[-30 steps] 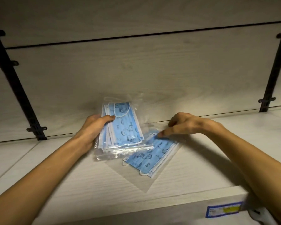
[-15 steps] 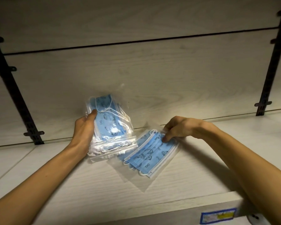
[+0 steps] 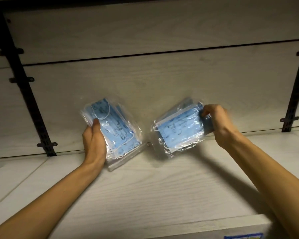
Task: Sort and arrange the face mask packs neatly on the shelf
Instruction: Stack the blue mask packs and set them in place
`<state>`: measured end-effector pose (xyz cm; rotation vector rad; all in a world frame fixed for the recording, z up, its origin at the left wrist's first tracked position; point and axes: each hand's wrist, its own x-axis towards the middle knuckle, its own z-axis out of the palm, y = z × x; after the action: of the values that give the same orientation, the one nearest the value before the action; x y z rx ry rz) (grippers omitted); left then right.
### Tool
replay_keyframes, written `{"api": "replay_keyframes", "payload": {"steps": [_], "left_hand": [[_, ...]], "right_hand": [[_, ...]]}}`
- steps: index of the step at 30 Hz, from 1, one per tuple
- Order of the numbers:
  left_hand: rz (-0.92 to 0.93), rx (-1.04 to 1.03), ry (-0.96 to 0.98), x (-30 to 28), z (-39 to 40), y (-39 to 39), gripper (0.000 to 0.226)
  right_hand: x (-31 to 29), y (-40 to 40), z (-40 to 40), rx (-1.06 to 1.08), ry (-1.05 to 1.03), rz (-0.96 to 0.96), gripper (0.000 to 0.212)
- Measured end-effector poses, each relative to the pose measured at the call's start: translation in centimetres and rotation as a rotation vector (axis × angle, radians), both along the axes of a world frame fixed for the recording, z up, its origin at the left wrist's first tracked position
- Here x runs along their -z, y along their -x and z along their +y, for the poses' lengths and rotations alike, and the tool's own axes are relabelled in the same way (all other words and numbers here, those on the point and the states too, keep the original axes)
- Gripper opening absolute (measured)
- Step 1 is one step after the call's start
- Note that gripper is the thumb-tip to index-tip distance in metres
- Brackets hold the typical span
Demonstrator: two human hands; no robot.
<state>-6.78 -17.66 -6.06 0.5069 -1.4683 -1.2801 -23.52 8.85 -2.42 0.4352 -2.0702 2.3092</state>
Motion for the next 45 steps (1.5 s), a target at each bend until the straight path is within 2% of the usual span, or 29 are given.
{"api": "replay_keyframes", "payload": {"steps": [2,4,5,8,9,11,16,21,23,25,27,29,30,32,34,37,39,42,45], "left_hand": [[-0.029,0.055,-0.002,0.4,0.3,0.2,0.031],[-0.056,0.174,-0.057,0.6,0.5,0.4,0.031],[-0.073,0.245,-0.112,0.6,0.6,0.5,0.033],[-0.073,0.492,-0.37,0.5,1.3,0.7,0.042],[-0.065,0.565,-0.439,0.5,1.7,0.6,0.046],[-0.048,0.701,-0.513,0.8,2.2,0.5,0.054],[-0.009,0.917,-0.55,0.8,3.7,-0.1,0.075],[-0.097,0.894,-0.505,1.0,4.5,-0.2,0.044],[-0.135,0.829,-0.541,1.0,4.3,-0.3,0.043],[-0.154,0.777,-0.551,0.7,3.7,-0.4,0.041],[-0.128,0.745,-0.508,0.4,3.3,-0.5,0.038],[-0.088,0.707,-0.44,0.1,3.1,-0.6,0.042],[-0.067,0.694,-0.413,-0.1,3.2,-0.7,0.046],[-0.035,0.676,-0.366,-0.4,3.7,-0.9,0.049],[-0.034,0.658,-0.286,-0.5,4.3,-1.1,0.048],[-0.048,0.667,-0.115,-0.2,5.1,-1.4,0.036],[-0.025,0.691,-0.028,-0.2,5.4,-1.6,0.03],[-0.007,0.682,0.053,-0.7,5.3,-1.6,0.046],[-0.072,0.677,0.084,-0.4,5.3,-1.7,0.068]], "right_hand": [[0.0,-0.2,-0.1,-0.08,0.082,-0.075,0.018],[0.2,-0.5,-0.6,-0.156,0.131,-0.157,0.039],[0.5,-0.7,-1.0,-0.202,0.149,-0.188,0.043],[1.4,-1.7,-2.2,-0.324,0.134,-0.192,0.01],[2.0,-2.0,-2.7,-0.343,0.129,-0.192,0.008],[3.2,-2.5,-3.6,-0.334,0.126,-0.199,0.015],[4.8,-4.3,-5.4,-0.226,0.023,-0.145,0.017],[5.3,-5.3,-5.4,-0.277,-0.169,-0.072,0.033],[5.2,-5.5,-5.5,-0.299,-0.235,-0.082,0.038],[4.7,-5.4,-5.7,-0.261,-0.154,-0.082,0.042],[4.2,-5.1,-5.9,-0.164,-0.056,-0.004,0.063],[3.7,-4.8,-5.6,-0.106,-0.052,0.16,0.086],[3.6,-4.7,-5.4,-0.122,-0.076,0.24,0.09],[3.8,-4.7,-5.0,-0.221,-0.166,0.335,0.085],[4.5,-5.1,-5.2,-0.352,-0.232,0.323,0.065],[6.0,-6.2,-6.2,-0.534,-0.174,0.259,0.047],[6.1,-6.5,-6.5,-0.515,-0.095,0.289,0.044],[5.7,-6.0,-6.3,-0.408,0.021,0.335,0.045],[5.8,-5.7,-5.9,-0.427,0.04,0.344,0.052]]}}
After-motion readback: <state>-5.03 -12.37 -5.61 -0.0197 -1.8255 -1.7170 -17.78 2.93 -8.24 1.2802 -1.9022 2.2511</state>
